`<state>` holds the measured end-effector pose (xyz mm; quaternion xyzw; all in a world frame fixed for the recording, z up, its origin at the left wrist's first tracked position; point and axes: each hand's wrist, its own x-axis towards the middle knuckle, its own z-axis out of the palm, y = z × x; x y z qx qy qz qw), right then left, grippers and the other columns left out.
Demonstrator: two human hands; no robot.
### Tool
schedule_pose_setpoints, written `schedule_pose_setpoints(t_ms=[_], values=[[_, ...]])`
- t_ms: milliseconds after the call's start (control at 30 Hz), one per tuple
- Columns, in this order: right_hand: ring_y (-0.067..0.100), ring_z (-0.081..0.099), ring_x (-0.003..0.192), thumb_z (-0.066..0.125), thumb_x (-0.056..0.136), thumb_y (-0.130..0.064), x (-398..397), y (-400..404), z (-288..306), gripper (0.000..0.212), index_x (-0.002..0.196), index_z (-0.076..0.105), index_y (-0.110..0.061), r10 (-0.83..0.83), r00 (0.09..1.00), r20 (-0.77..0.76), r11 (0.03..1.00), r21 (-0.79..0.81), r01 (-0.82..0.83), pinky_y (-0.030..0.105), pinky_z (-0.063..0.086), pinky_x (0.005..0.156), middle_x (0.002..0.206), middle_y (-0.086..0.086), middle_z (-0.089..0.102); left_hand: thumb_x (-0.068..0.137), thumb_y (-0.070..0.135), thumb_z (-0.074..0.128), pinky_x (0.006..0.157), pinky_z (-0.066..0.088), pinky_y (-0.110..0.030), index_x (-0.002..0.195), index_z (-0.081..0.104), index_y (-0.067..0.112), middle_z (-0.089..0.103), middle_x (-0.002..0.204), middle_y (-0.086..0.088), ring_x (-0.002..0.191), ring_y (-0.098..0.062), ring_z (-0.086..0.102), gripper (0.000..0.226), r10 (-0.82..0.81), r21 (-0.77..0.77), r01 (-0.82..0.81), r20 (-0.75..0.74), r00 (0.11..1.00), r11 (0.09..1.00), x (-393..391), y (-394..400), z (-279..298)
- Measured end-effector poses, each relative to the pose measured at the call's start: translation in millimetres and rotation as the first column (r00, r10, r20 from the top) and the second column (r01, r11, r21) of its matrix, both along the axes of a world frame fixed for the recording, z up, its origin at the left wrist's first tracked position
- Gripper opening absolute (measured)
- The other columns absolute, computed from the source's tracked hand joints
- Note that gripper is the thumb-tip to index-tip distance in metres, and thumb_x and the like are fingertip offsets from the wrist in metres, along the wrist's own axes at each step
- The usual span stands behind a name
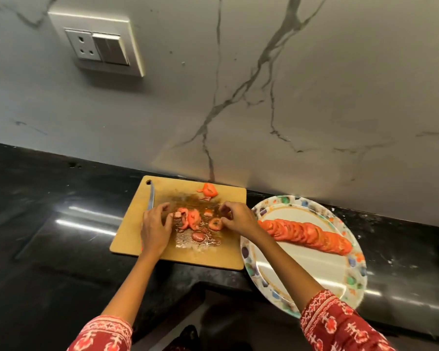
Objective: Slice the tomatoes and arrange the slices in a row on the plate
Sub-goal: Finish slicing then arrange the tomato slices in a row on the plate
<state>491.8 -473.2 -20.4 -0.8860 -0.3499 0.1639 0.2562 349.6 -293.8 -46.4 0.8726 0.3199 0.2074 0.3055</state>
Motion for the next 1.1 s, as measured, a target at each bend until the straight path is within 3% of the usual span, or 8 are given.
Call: schedule_pose_setpoints(t_ms=[167,267,367,500,667,867,933,1100], values=[[0.022,0.059,0.095,0.068,0.082,-0.018,-9.7,24.0,-1.7,0.028,0.109,0.063,-0.012,0.000,1.000,0.012,0.987,-0.162,0.002,0.030,0.047,0.074,0.105,0.007,0.064,0.086,0.007,0.061,0.085,0.039,-0.033,0.117,0.058,0.008,0.063,0.112,-0.009,0.108,-0.025,0.049,0.031,-0.067,-0.026,0.067,0.002,0.998,0.997,-3.9,15.9,-4.9],[0.021,0.059,0.088,0.069,0.079,-0.015,-9.0,29.2,-0.7,0.017,0.096,0.065,-0.014,-0.026,0.999,-0.040,0.978,-0.207,0.017,0.034,0.051,0.075,0.097,0.007,0.063,0.086,0.007,0.061,0.088,0.039,-0.032,0.118,0.058,0.009,0.062,0.112,-0.007,0.110,-0.024,0.048,0.032,-0.108,-0.041,0.109,0.024,0.994,0.993,-6.5,20.8,-7.5],[0.014,0.055,0.081,0.072,0.077,-0.013,-5.5,27.2,2.5,0.018,0.074,0.057,-0.023,-0.040,0.993,-0.113,0.981,-0.193,0.018,0.026,0.043,0.068,0.087,-0.001,0.059,0.086,0.007,0.060,0.089,0.038,-0.029,0.118,0.058,0.009,0.062,0.113,-0.007,0.111,-0.021,0.048,0.032,-0.139,-0.052,0.142,0.053,0.989,0.988,-7.4,27.7,-9.0],[0.008,0.051,0.068,0.074,0.079,-0.020,3.3,24.6,16.3,0.023,0.067,0.056,-0.025,-0.100,0.981,-0.167,0.990,-0.111,0.082,0.022,0.041,0.060,0.073,-0.006,0.057,0.087,0.007,0.060,0.087,0.041,-0.028,0.114,0.061,0.010,0.063,0.110,-0.006,0.106,-0.020,0.052,0.027,-0.176,-0.093,0.189,0.127,0.976,0.978,-5.1,38.5,-4.5],[0.006,0.051,0.068,0.071,0.082,-0.018,12.9,30.1,31.8,0.013,0.074,0.061,-0.015,-0.147,0.976,-0.162,0.986,-0.108,0.130,0.018,0.039,0.056,0.075,-0.002,0.059,0.087,0.011,0.060,0.081,0.053,-0.029,0.110,0.063,0.020,0.064,0.103,-0.002,0.090,-0.009,0.059,0.024,-0.224,-0.201,0.256,0.166,0.960,0.946,-0.8,48.8,-5.6],[0.013,0.055,0.084,0.065,0.084,-0.007,14.2,27.8,27.7,0.015,0.072,0.060,-0.015,-0.104,0.935,-0.340,0.965,-0.261,0.012,0.025,0.046,0.074,0.081,0.000,0.059,0.087,0.008,0.059,0.081,0.051,-0.030,0.109,0.062,0.019,0.064,0.098,0.004,0.096,-0.013,0.058,0.024,-0.256,-0.187,0.283,0.159,0.954,0.941,0.9,49.9,-6.3],[0.014,0.056,0.086,0.067,0.083,-0.009,10.2,28.4,19.5,0.006,0.082,0.062,-0.013,-0.116,0.954,-0.277,0.956,-0.293,0.032,0.026,0.047,0.075,0.087,0.001,0.060,0.087,0.009,0.060,0.083,0.051,-0.033,0.110,0.062,0.018,0.065,0.099,0.003,0.097,-0.014,0.058,0.025,-0.261,-0.188,0.288,0.157,0.953,0.939,4.2,49.1,-8.1],[0.016,0.058,0.087,0.063,0.083,-0.010,4.1,47.5,11.3,0.009,0.091,0.062,-0.015,-0.104,0.994,-0.026,0.976,-0.196,0.097,0.029,0.046,0.070,0.096,0.003,0.064,0.087,0.008,0.059,0.086,0.051,-0.038,0.112,0.062,0.016,0.065,0.103,-0.001,0.100,-0.017,0.057,0.027,-0.252,-0.167,0.275,0.147,0.957,0.947,8.6,46.3,-10.1]])
